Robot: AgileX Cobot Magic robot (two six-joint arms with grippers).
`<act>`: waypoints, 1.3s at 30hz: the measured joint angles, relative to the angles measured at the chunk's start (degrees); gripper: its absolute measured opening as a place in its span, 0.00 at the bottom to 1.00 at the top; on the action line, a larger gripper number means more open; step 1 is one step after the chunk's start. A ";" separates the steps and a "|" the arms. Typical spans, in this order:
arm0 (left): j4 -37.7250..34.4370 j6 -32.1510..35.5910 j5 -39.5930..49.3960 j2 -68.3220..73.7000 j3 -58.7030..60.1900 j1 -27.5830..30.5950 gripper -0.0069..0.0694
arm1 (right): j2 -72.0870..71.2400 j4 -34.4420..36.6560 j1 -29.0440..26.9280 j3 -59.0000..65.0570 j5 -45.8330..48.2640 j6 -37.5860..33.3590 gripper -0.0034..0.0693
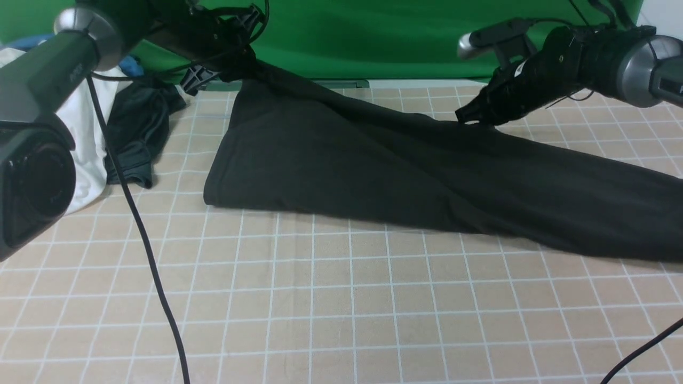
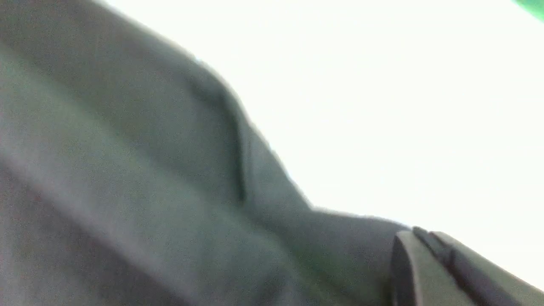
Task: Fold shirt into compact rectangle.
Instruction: 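Fold the black garment in half by bringing its near edge over to the far edge, then pull the folded dark garment lengthwise by its ends to straighten it flat on the table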
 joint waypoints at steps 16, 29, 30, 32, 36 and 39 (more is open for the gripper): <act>-2.37 0.77 5.30 -0.33 -0.93 3.62 0.69 | -4.43 0.01 0.00 0.00 11.68 -0.98 0.08; -1.57 5.40 26.17 2.68 -3.10 0.62 0.29 | -8.23 1.67 0.00 0.00 21.80 -1.48 0.08; -1.57 6.18 23.66 3.78 -3.10 -0.06 0.19 | -8.23 1.70 0.00 0.00 21.80 -1.48 0.08; -1.57 6.73 19.63 5.02 -3.10 -0.82 0.13 | -8.23 1.70 0.00 0.00 21.68 -1.48 0.08; -1.69 7.93 8.10 7.45 -3.10 -1.53 0.11 | -8.23 1.70 0.00 0.00 21.15 -1.46 0.08; -1.64 8.90 -3.62 8.98 -3.10 -1.47 0.11 | -8.23 1.75 0.00 0.00 20.44 -1.23 0.08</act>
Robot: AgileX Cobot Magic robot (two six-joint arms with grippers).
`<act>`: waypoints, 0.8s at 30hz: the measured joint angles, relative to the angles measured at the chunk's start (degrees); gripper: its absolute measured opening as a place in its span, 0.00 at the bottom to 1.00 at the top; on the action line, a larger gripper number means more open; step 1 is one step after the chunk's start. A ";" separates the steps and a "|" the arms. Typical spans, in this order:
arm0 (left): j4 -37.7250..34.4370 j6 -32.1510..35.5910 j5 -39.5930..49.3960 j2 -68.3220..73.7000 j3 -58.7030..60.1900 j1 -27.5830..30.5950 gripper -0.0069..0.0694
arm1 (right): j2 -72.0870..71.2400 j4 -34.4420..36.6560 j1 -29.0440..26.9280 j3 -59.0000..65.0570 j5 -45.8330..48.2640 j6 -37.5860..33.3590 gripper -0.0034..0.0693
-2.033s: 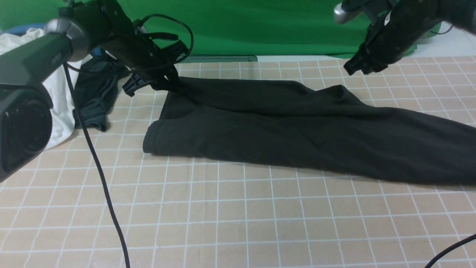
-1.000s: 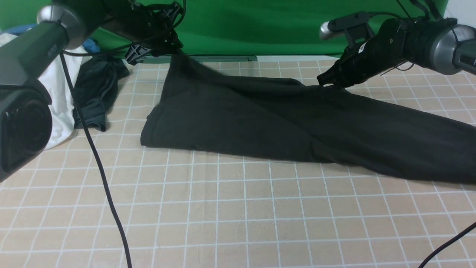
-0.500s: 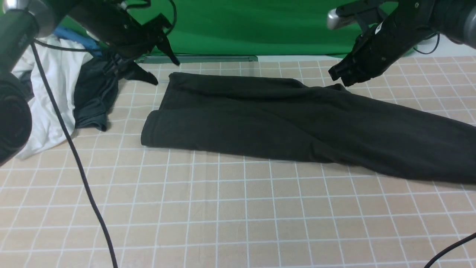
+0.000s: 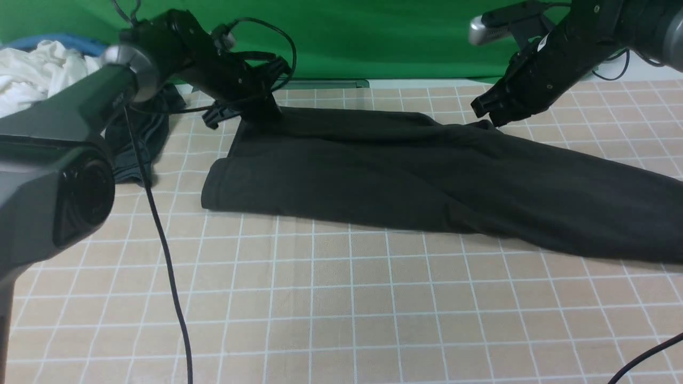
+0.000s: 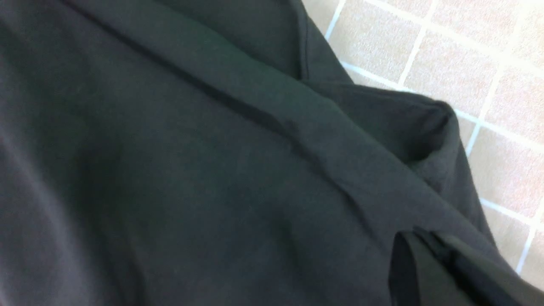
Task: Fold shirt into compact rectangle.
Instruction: 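Pull the folded dark garment lengthwise by its ends to straighten it flat on the table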
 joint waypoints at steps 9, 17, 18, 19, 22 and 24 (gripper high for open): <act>-0.05 1.91 12.99 -3.84 0.00 1.02 0.11 | 0.00 0.00 0.00 0.00 0.16 0.24 0.08; 1.21 2.39 30.27 -5.14 -0.30 -0.74 0.11 | 0.00 0.00 0.00 0.00 0.21 0.24 0.08; 1.36 2.45 30.31 -4.53 -0.30 -1.09 0.11 | 0.00 0.00 0.00 0.00 0.21 0.24 0.08; 1.41 2.46 30.31 -3.87 -0.30 -1.26 0.11 | 0.00 0.00 0.00 0.00 0.21 0.24 0.08; 1.41 2.51 29.31 -2.01 -0.30 -1.71 0.11 | 0.00 0.00 0.00 0.00 0.21 0.24 0.08; 1.12 2.45 27.39 -1.35 -0.39 -1.66 0.11 | 0.00 0.00 0.00 0.00 0.21 0.24 0.08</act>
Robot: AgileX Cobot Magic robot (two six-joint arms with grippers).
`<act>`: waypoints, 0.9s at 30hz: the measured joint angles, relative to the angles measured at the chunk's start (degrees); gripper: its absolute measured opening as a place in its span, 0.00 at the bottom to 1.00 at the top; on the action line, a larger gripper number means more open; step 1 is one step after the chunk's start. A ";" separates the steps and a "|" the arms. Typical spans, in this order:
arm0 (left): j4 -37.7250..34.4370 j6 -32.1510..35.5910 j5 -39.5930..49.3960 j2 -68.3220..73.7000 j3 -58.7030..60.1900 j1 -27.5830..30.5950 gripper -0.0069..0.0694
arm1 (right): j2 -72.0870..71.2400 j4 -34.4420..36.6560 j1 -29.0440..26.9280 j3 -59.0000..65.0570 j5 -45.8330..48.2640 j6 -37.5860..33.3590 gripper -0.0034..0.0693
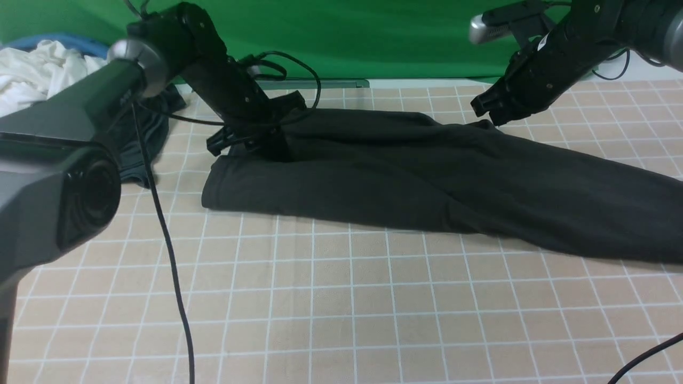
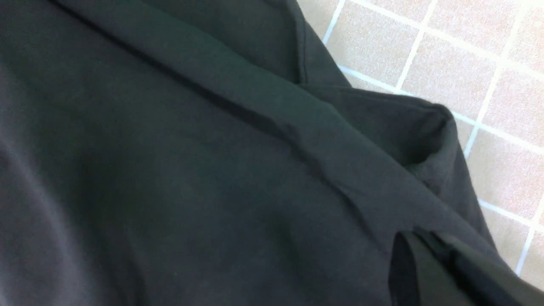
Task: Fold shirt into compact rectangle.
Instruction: 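Pull the folded dark garment lengthwise by its ends to straighten it flat on the table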
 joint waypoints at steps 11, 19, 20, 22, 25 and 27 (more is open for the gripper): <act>-1.17 0.00 -30.96 2.40 0.07 0.00 0.11 | 0.00 0.00 0.00 0.00 -0.06 0.00 0.08; -2.91 0.00 -26.00 0.87 0.13 0.90 0.11 | 0.00 0.24 0.00 0.00 1.04 -0.12 0.08; -2.39 0.00 -22.21 -0.34 0.13 1.52 0.11 | 0.00 0.84 0.00 0.00 1.81 -1.02 0.08; -1.46 0.00 -15.70 -2.71 0.13 2.52 0.11 | 0.00 3.04 -0.06 0.00 2.85 -3.21 0.08; 0.35 0.00 -9.00 -6.79 0.13 3.69 0.11 | 0.26 6.93 -0.06 0.00 3.68 -6.17 0.08; 2.45 0.00 -4.27 -10.11 0.07 4.28 0.11 | 1.47 9.79 -0.06 -0.44 3.97 -7.72 0.08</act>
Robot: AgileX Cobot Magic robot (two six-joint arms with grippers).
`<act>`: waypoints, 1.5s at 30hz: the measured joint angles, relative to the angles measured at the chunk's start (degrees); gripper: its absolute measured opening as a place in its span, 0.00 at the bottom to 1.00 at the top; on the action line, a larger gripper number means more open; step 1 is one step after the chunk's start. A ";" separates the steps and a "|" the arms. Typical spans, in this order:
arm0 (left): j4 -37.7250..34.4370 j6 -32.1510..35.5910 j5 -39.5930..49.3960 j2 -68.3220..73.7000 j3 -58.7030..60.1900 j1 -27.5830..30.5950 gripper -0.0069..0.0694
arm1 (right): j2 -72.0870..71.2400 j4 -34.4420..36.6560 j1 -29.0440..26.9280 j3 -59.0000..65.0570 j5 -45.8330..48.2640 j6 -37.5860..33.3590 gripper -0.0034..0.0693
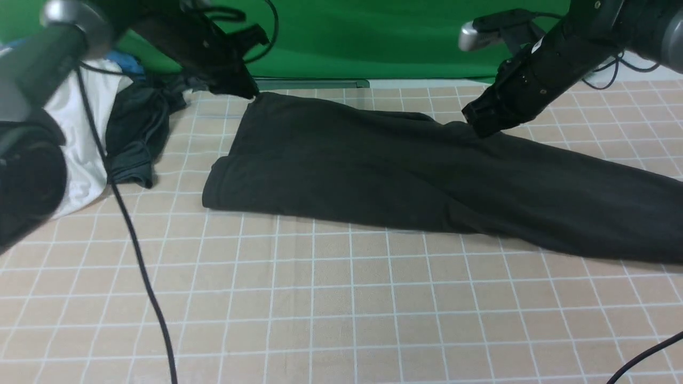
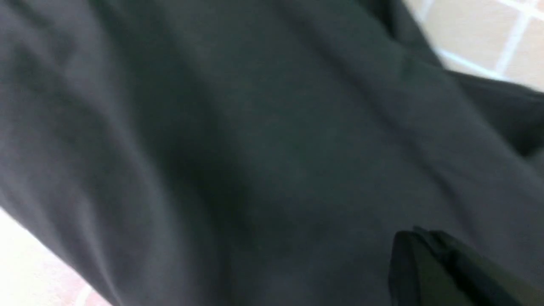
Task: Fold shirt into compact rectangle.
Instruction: 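Pull the folded dark garment lengthwise by its ends to straighten it flat on the table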
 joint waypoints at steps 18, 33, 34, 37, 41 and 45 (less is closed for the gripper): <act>0.28 -0.49 8.76 -6.49 12.56 0.33 0.11 | 10.78 -10.65 -0.64 -11.00 -19.74 7.88 0.08; 8.77 -4.69 8.96 -13.58 21.94 -1.34 0.40 | -5.89 -12.01 -3.53 -19.67 17.29 5.82 0.08; 9.50 -5.29 8.96 -13.18 22.35 -1.39 0.46 | -7.89 -12.10 -4.04 -19.14 17.44 5.82 0.08; 10.30 -5.56 8.96 -12.04 23.48 -1.39 0.58 | -11.98 -12.42 -4.60 -17.50 17.65 6.02 0.08; 10.31 -5.67 8.94 -10.56 24.94 -1.39 0.74 | -16.23 -12.69 -4.60 -13.87 17.93 6.22 0.08; 10.57 -5.67 8.95 -8.45 25.94 -1.45 0.80 | -17.24 -12.69 -4.60 -8.60 17.99 6.22 0.08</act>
